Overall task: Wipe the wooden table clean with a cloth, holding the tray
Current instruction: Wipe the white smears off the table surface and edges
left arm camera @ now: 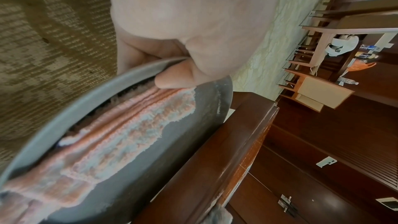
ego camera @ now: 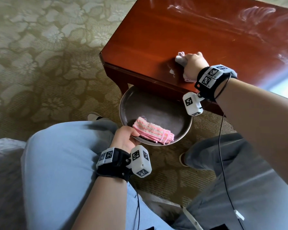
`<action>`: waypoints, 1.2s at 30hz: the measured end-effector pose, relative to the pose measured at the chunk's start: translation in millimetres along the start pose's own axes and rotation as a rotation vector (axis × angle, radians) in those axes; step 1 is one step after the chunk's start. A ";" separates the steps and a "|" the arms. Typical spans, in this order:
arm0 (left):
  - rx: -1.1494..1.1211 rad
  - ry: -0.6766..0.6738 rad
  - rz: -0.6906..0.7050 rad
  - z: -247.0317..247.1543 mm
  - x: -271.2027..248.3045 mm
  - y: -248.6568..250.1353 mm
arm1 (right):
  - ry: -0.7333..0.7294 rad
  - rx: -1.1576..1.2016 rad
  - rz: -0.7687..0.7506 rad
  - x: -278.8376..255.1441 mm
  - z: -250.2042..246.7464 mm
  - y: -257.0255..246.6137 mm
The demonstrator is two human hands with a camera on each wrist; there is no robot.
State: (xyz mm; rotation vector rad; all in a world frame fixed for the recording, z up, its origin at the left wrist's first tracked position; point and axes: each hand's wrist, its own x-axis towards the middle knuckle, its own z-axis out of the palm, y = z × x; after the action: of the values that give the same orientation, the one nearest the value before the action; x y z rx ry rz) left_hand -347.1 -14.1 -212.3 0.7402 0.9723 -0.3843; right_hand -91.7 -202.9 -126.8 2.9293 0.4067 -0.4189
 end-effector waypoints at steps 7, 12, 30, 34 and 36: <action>-0.035 0.057 0.015 5.3 -0.6 -2.1 | 0.141 0.364 -0.096 9.4 10.8 -17.6; 0.057 -0.034 -0.021 0.6 -3.2 1.1 | 0.151 0.430 -0.150 0.1 13.2 -29.5; 0.217 -0.120 -0.038 -7.8 -25.3 0.6 | 0.121 0.594 -0.253 -70.0 22.6 -52.7; 0.264 -0.031 0.002 -4.5 -29.2 -1.8 | 0.072 0.553 -0.278 -82.3 33.7 -49.0; 0.259 0.016 0.000 -3.1 -28.9 -2.0 | 0.091 0.585 -0.290 -85.7 34.8 -44.0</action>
State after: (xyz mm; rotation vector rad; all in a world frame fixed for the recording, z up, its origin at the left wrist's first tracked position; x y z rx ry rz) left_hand -365.3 -14.1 -189.5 0.9784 0.9475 -0.5114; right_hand -192.3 -188.5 -139.6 3.4717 0.8586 -0.5143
